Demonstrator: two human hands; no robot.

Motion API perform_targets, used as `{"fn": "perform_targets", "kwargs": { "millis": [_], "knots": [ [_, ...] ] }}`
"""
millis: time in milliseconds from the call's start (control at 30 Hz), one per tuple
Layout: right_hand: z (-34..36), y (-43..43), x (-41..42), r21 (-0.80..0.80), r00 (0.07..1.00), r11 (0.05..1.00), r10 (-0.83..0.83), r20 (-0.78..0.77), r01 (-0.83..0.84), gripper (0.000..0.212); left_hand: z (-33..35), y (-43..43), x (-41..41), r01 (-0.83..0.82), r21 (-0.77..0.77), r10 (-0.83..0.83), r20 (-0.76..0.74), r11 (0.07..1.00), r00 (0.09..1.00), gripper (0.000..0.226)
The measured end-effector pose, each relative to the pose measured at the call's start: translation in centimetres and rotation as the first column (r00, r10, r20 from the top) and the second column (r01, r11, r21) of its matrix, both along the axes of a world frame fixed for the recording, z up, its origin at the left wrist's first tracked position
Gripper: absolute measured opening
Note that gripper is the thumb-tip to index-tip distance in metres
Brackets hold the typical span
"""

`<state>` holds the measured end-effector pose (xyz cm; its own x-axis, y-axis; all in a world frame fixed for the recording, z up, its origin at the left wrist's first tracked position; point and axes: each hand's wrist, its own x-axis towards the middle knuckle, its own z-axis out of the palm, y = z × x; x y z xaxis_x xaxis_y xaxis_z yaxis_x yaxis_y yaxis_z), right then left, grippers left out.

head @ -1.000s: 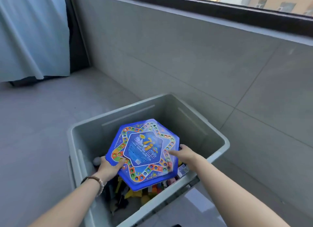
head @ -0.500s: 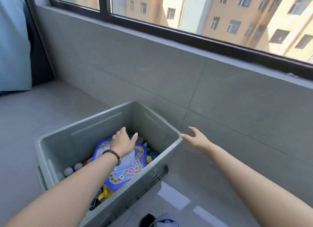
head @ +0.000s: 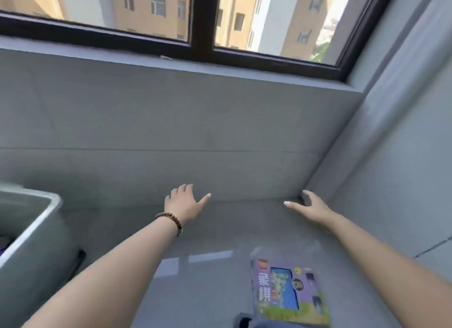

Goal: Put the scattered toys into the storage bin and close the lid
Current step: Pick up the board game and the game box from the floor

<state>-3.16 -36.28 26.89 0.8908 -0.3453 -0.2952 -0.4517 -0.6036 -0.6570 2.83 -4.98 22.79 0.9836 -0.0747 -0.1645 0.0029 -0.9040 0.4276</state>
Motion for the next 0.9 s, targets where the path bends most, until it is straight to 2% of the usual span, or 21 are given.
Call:
{"fn": "perform_targets", "kwargs": {
  "millis": [133,300,467,633,733,833,900],
  "knots": [
    [-6.2,-8.5,-5.1,0.071,0.981,0.983,-0.160,-0.113,0.169,0.094,-5.0,-8.5,-0.8,0.099,-0.013,-0.100,-0.137,0.995,0.986,0.080],
    [-14.7,-14.0,-9.7,0.161,0.930,0.933,-0.279,-0.238,0.321,0.092,-11.8,-15.7,-2.8,0.149,-0.021,-0.148,-0.321,0.989,0.935,0.084],
    [-22.4,-16.3,-12.2,0.254,0.885,0.872,-0.328,-0.331,0.418,0.093,-19.0,-20.5,-4.4,0.101,-0.096,-0.135,-0.492,0.990,0.860,0.088],
    [-28.2,-17.3,-13.2,0.323,0.851,0.818,-0.335,-0.404,0.475,0.098,-23.2,-22.9,-5.0,0.107,-0.079,-0.133,-0.555,0.991,0.821,0.086],
    [-30.3,-17.7,-13.2,0.372,0.833,0.778,-0.329,-0.445,0.506,0.099,-25.1,-23.4,-5.0,0.008,-0.128,-0.083,-0.599,0.992,0.797,0.084],
    [-32.0,-17.5,-12.9,0.401,0.816,0.738,-0.351,-0.459,0.543,0.099,-26.8,-23.7,-5.2,-0.205,-0.189,0.018,-0.692,0.960,0.721,0.091],
    [-32.7,-17.2,-12.6,0.401,0.813,0.732,-0.362,-0.456,0.551,0.100,-27.6,-24.0,-5.5,-0.323,-0.215,0.064,-0.738,0.922,0.672,0.084]
  ]
}}
